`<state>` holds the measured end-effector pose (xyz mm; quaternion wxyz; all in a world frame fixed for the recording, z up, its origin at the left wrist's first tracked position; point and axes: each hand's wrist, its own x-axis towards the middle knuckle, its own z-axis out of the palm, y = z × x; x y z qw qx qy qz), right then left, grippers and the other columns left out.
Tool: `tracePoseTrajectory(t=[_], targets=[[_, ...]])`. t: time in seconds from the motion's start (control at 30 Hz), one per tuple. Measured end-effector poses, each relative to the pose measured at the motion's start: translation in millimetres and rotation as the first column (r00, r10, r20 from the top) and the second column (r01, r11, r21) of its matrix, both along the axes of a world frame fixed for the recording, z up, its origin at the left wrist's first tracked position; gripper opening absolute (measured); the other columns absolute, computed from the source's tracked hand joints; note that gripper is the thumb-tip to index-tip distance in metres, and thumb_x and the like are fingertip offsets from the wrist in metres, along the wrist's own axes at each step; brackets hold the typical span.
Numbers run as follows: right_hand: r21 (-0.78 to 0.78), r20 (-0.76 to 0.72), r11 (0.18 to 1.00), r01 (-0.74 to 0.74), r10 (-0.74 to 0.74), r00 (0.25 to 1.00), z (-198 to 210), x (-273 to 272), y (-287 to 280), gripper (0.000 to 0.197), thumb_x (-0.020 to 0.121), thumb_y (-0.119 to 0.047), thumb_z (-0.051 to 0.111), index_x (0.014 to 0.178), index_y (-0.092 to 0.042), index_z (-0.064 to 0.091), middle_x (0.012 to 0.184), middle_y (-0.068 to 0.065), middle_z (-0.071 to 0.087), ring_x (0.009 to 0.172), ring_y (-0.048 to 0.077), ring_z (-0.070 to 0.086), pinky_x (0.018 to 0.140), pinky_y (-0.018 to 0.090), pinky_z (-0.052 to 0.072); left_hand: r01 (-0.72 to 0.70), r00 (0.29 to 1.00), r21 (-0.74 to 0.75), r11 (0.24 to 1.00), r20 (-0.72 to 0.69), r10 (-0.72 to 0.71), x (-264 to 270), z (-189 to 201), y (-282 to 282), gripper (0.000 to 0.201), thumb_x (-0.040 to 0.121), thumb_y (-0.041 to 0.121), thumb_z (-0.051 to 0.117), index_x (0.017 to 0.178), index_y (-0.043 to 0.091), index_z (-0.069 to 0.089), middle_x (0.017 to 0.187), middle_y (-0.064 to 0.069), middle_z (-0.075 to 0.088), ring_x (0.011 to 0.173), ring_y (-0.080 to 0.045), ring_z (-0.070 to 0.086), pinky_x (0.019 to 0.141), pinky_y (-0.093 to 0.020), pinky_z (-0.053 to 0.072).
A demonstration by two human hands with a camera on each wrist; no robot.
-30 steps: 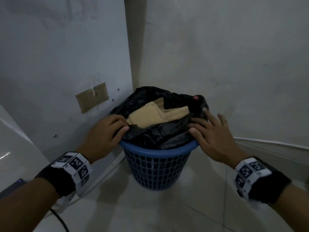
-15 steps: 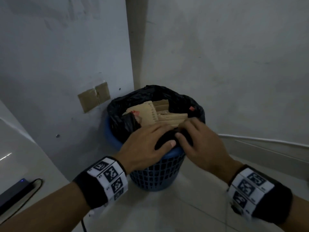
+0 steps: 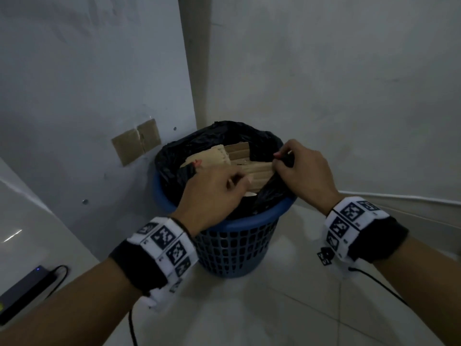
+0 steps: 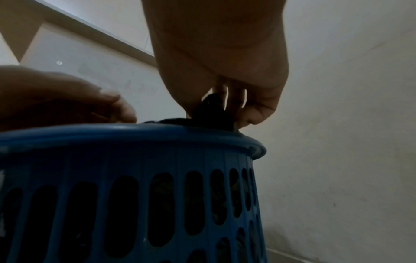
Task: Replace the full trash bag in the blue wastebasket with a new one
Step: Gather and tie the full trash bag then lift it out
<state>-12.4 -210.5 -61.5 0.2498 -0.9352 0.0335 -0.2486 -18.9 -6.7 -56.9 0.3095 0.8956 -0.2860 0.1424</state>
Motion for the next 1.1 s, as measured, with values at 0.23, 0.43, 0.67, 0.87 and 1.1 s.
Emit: tracePoseTrajectory(t=[0.23,0.43,0.67,0.87,1.1], targets=[[0.463,0.057,0.88,-0.104,0.088,0.995,9.7,-14.0,8.1,0.035,0.096,-0.033,0.053,0.071,-0.008,0.054,0.061,0.004,0.051,0.059,0.016,0.048,0.058,0.03,0.036,-0.007,0.945,-0.328,0.945,-0.31,-0.101,11.8,15.9,-44.9,0.029,0.093,0.028,0.057,0.122,0.029,0.058,0.106,0.011,0.062,0.096,-0.005,0.061,0.078,-0.016,0.05],[0.568,-0.008,0.805,-0.174,0.216,0.976,33.5,-46.6,-6.5,0.029,0.096,-0.025,0.052,0.081,-0.006,0.067,0.079,0.018,0.063,0.069,0.017,0.056,0.061,0.033,0.043,0.083,0.949,-0.31,0.947,-0.266,-0.17,0.1,16.2,-70.8,0.055,0.082,0.028,0.073,0.131,0.026,0.048,0.089,0.011,0.056,0.085,-0.011,0.057,0.076,-0.024,0.047],[0.598,-0.003,0.798,-0.07,0.09,0.996,51.1,-55.6,-31.6,0.02,0.094,-0.016,0.055,0.082,-0.008,0.067,0.083,0.012,0.067,0.07,0.016,0.056,0.054,0.024,0.043,0.124,0.991,-0.134,0.983,-0.022,-0.129,-8.8,16.1,-78.4,0.055,0.088,0.011,0.062,0.135,0.027,0.039,0.106,0.002,0.06,0.096,-0.016,0.058,0.074,-0.024,0.043],[0.835,0.018,0.537,-0.116,0.184,0.983,56.9,-60.5,-33.0,0.021,0.096,-0.014,0.046,0.085,-0.011,0.064,0.084,0.003,0.07,0.074,0.015,0.061,0.06,0.028,0.046,0.033,0.998,0.069,0.997,0.052,-0.036,-5.9,10.4,-67.6,0.067,0.086,0.023,0.062,0.142,0.032,0.027,0.123,-0.003,0.044,0.113,-0.024,0.046,0.091,-0.042,0.047],[0.867,0.081,0.435,-0.244,0.36,0.929,68.6,-65.6,-29.4,0.019,0.094,-0.022,0.054,0.093,-0.006,0.065,0.077,0.001,0.066,0.07,0.011,0.064,0.063,0.027,0.05,0.243,0.97,-0.128,0.962,0.047,-0.238,-7.5,43.7,-89.8,0.089,0.079,0.053,0.067,0.149,0.033,0.017,0.136,0.005,0.052,0.13,-0.017,0.045,0.111,-0.047,0.034]])
